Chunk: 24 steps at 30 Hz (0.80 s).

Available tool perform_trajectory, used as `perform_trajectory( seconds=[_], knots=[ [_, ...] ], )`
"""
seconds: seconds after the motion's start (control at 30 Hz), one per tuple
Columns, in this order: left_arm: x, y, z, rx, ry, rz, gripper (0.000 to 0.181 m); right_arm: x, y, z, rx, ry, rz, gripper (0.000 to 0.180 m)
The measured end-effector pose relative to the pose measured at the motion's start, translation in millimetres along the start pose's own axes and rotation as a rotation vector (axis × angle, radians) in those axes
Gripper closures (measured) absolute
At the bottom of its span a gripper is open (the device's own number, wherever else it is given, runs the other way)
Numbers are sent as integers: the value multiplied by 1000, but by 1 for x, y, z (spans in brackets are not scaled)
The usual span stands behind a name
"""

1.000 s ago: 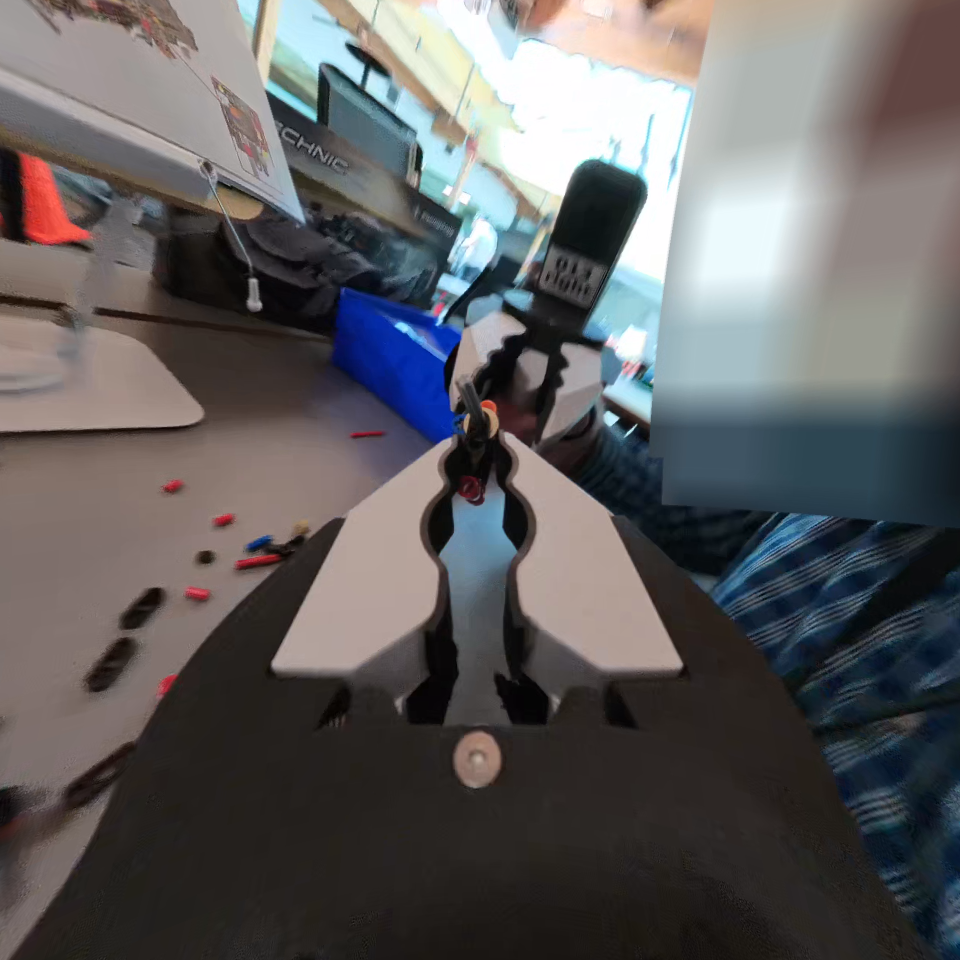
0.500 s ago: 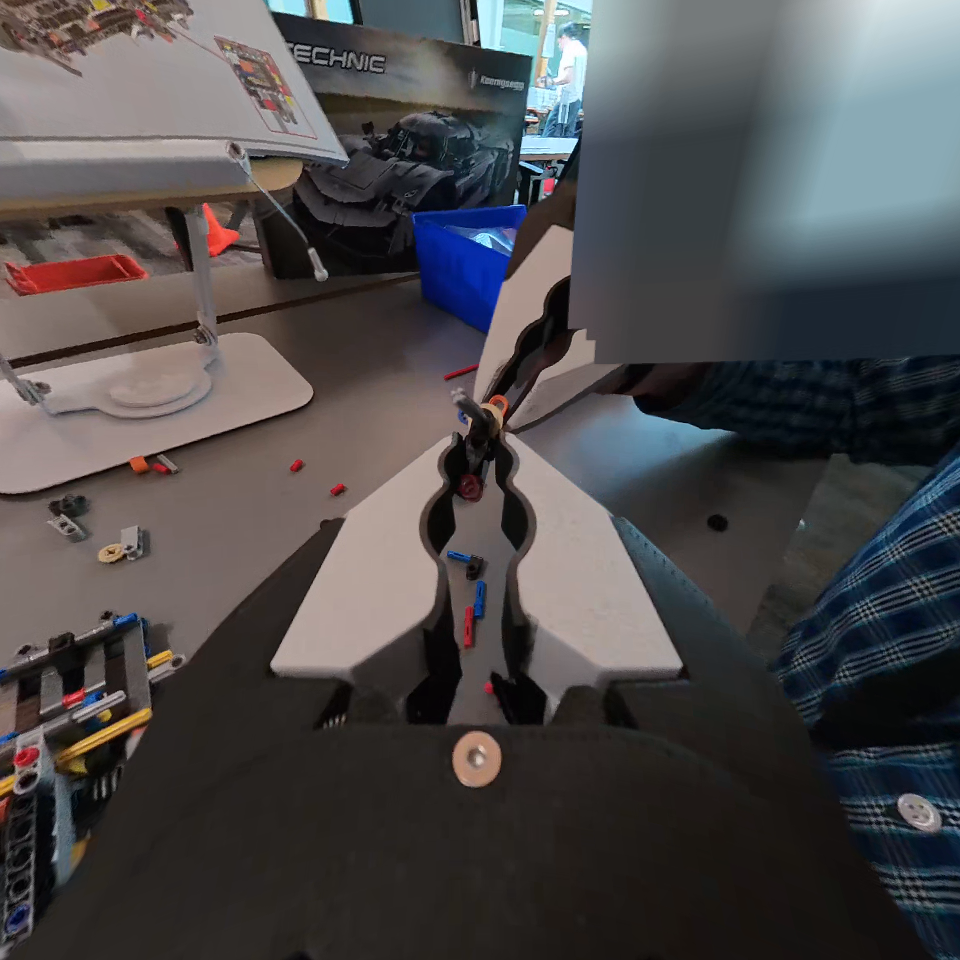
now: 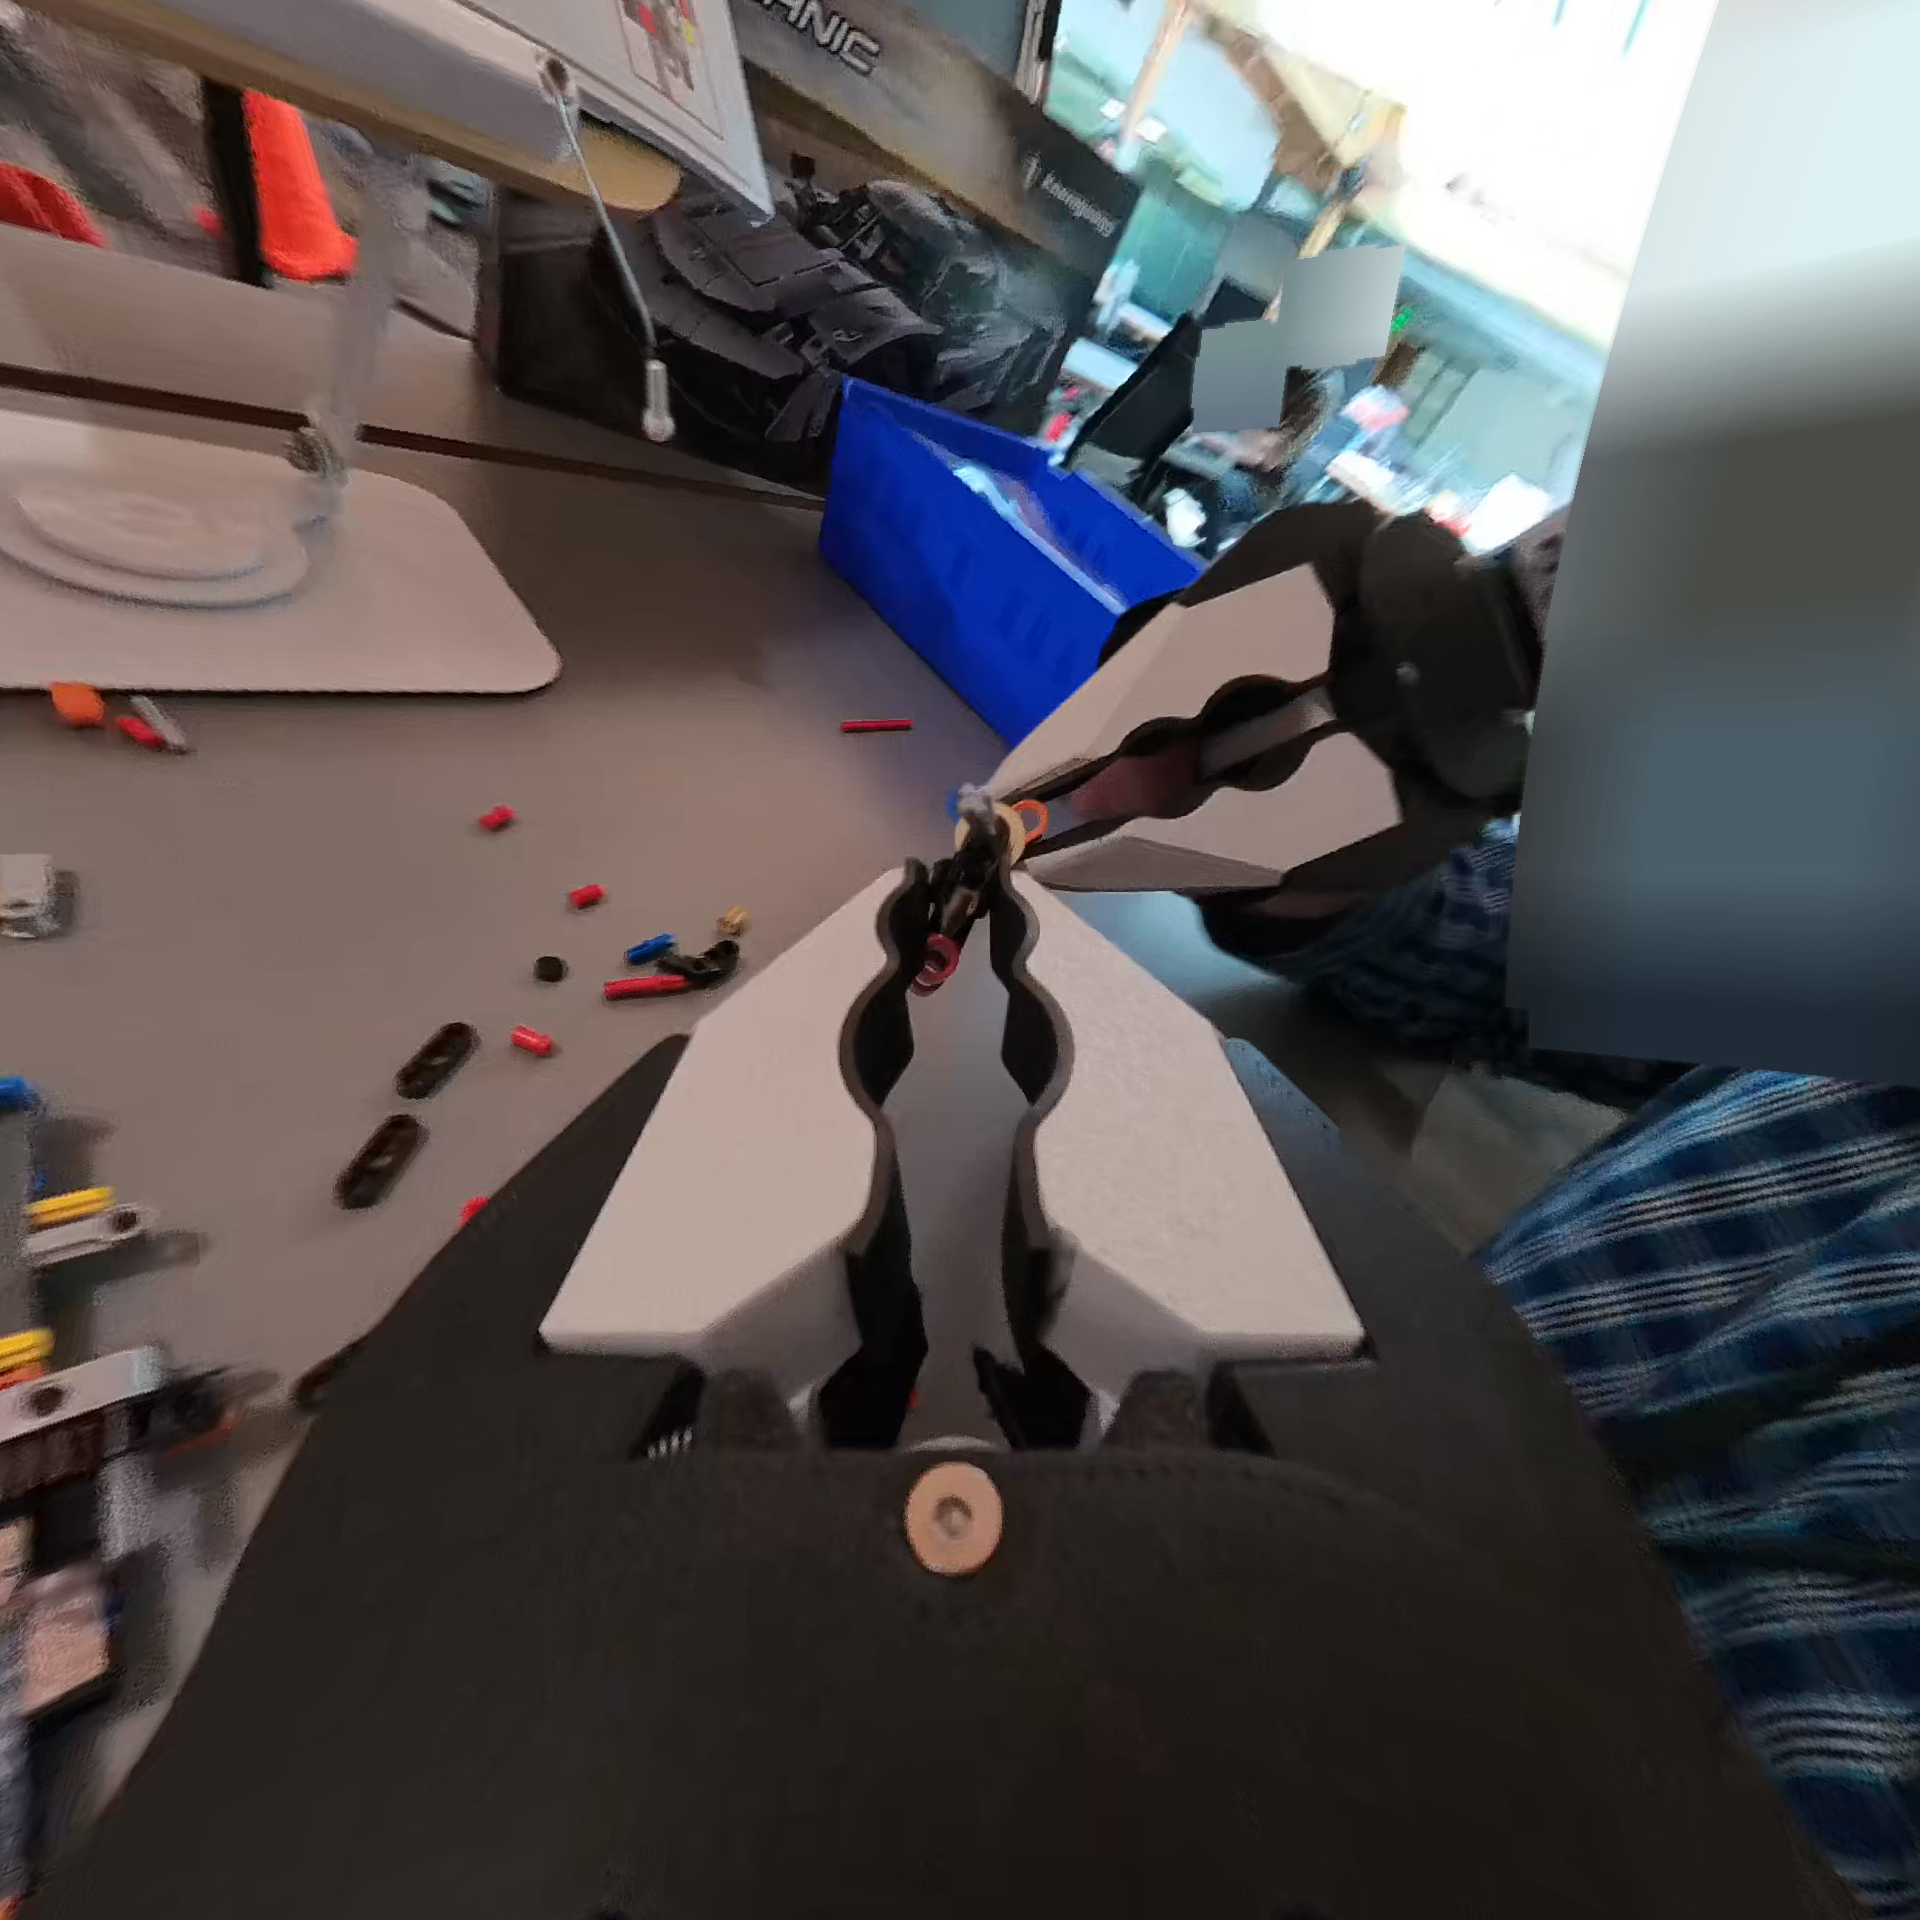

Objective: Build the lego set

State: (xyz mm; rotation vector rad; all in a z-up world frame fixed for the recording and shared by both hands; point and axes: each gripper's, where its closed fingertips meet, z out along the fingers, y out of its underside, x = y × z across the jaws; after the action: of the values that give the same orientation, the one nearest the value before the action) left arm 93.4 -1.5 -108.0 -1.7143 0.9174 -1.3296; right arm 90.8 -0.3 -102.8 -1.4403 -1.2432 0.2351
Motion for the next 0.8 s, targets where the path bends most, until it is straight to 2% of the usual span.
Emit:
perform_trajectory(
  seconds=[0.13, 0.33, 0.47, 0.63, 0.73, 0.8],
  knots=[
    [10, -9, -2, 51, 89, -29, 171, 2, -12, -7, 163, -216, 384, 176],
    [24, -30, -2, 196, 238, -165, 171, 13, -31, -18, 358, -311, 663, 176],
    [28, -39, -1, 277, 296, -241, 172, 21, -38, -21, 451, -300, 766, 176],
    [34, -47, -6, 324, 334, -232, 172, 22, -47, -25, 535, -300, 849, 176],
    [29, -43, -3, 298, 303, -224, 172, 22, -40, -22, 499, -296, 848, 176],
    [27, -39, -2, 247, 244, -146, 172, 20, -36, -21, 466, -284, 835, 176]
  ],
)
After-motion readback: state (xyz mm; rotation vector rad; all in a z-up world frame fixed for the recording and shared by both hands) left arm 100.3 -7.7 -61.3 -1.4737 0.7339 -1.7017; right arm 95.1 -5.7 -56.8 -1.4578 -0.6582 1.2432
